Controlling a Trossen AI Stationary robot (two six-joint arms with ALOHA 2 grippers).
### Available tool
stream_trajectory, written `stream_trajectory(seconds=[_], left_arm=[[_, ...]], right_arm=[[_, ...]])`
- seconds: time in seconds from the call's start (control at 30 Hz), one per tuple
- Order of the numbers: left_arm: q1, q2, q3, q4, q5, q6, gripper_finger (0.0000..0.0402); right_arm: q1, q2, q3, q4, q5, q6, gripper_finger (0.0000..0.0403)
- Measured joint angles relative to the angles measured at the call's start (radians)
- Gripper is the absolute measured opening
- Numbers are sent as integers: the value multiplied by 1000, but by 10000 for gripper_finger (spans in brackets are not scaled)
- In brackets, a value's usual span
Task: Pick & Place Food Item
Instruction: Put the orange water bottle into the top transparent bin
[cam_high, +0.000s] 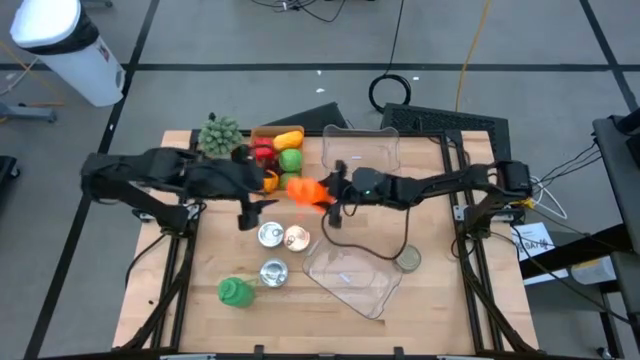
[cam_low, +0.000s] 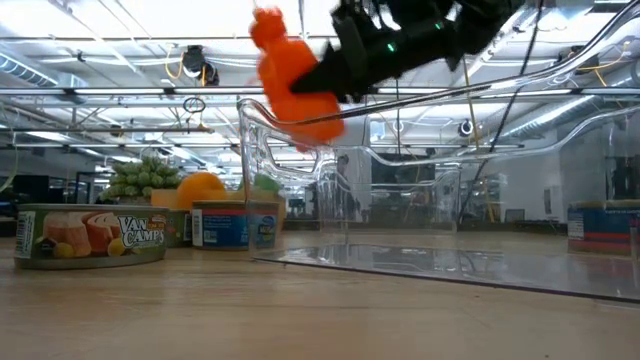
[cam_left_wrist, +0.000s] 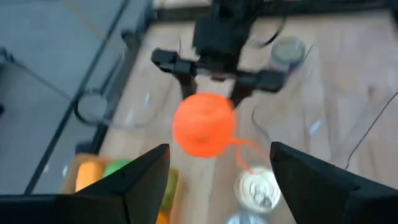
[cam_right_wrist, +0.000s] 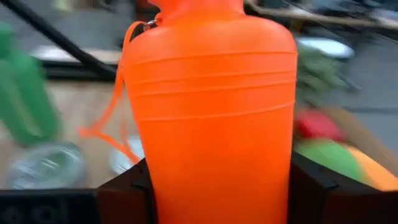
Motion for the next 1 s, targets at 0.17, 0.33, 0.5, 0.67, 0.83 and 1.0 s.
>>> stream_trajectory(seconds=[0.17,0.33,0.5,0.67,0.83,1.0], left_arm=[[-19,-141,-155,178,-16,42,297],[-17,-248,-341,298,-16,33,289],[-15,-306,-481,407,-27,12,279],[2,-317,-567,513,-66,12,274],[26,-315,-583,521,-69,-13,279],[30,-315,-584,521,-68,-17,289]], right_arm=[[-88,-122,-161,89,154,0,204],[-218,-199,-360,320,271,5,204],[-361,-171,-447,453,259,106,204],[-415,-63,-412,556,133,166,205],[-418,62,-312,575,96,166,205],[-418,186,-215,588,57,163,205]])
